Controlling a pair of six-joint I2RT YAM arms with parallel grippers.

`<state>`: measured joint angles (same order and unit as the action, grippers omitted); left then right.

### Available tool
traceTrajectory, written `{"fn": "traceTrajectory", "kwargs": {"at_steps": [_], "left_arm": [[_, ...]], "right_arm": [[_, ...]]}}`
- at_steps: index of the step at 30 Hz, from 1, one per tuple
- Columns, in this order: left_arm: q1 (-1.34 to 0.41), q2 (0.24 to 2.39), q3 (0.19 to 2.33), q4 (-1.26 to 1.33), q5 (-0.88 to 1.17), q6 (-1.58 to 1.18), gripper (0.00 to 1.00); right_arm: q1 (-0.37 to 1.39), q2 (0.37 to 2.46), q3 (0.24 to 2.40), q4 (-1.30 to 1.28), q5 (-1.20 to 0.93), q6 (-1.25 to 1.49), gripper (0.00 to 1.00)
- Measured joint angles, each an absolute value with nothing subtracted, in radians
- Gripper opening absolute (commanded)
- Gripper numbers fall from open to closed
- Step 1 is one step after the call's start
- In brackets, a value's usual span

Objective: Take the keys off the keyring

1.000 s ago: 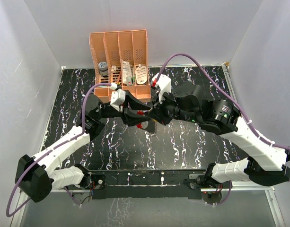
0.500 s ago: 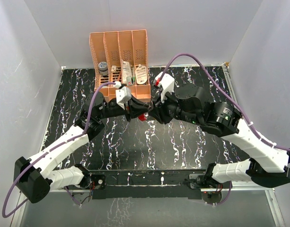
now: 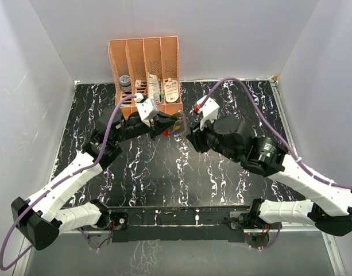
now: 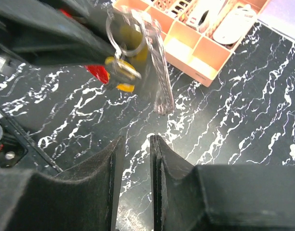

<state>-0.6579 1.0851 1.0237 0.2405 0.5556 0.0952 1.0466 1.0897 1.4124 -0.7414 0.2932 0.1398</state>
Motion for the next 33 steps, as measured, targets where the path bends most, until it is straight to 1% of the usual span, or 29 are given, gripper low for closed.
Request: {"fn": "traceTrajectory", "kwargs": {"at_steps": [8, 12, 18, 21, 25, 33], "left_arm": [[-0.658, 1.085, 1.047, 0.222, 0.539, 0.116, 0.0], [-0.658, 1.085, 1.047, 0.219, 0.535, 0.122, 0.0], [-0.658, 1.085, 1.047, 0.22, 0.534, 0.123, 0.0], [-0.658, 1.085, 1.047, 0.222, 0.534, 0.118, 0.0], [-0.658, 1.085, 1.047, 0.234, 0.534, 0.111, 0.0], [-0.658, 1.089, 1.047, 0.241, 0.532, 0.104, 0.0]], "right_arm": [[1.047, 1.0, 1.054, -0.418, 0.332, 0.106, 0.25], [1.047, 0.917, 0.939, -0.249, 0.326, 0.076, 0.28], [1.047, 0.775, 0.777, 0.073, 0.278, 0.027, 0.31], [1.047, 0.767, 0.737, 0.197, 0.248, 0.014, 0.29], [1.047, 0.805, 0.734, 0.289, 0.231, -0.002, 0.27], [1.047, 0.9, 0.734, 0.378, 0.214, -0.033, 0.26]]}}
